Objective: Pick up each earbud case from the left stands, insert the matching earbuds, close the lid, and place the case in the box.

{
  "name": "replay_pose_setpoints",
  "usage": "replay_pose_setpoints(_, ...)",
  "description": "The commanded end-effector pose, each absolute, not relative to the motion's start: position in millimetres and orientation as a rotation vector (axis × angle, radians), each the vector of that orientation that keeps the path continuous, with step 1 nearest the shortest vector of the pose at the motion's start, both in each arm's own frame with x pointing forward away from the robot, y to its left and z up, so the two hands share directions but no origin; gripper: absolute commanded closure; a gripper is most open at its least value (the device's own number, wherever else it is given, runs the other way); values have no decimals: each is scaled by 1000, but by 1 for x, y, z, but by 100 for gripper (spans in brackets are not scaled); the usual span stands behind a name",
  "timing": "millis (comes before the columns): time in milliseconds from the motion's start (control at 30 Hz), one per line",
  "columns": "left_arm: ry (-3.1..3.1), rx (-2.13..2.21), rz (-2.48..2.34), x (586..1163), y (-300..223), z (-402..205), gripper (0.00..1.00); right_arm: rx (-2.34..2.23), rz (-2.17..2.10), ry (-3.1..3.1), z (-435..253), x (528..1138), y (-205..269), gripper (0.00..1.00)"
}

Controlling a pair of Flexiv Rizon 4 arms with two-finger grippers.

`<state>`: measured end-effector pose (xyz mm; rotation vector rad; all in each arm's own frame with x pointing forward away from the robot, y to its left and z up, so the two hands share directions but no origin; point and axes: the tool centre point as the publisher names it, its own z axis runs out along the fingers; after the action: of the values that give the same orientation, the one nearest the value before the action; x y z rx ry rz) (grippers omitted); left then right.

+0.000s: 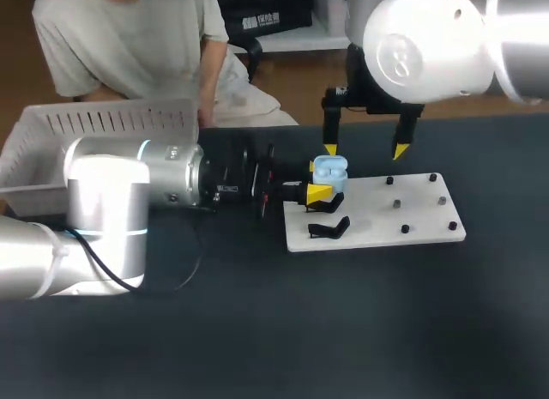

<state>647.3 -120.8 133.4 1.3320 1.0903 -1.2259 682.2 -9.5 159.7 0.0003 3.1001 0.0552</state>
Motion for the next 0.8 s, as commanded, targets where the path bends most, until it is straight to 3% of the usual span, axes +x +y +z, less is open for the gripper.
replay_pose_setpoints(33,1091,1332,-1226,648,-121,133,100,-10,67,3112,161,669,-11,0)
replay_pose_setpoints(467,1091,1332,-1226,648,-121,133,100,17,56,3040,174,654,-15,0)
replay_pose_setpoints(800,1137,1320,-1187,646,-95,141,100,313,159,2800,216,660,-75,0)
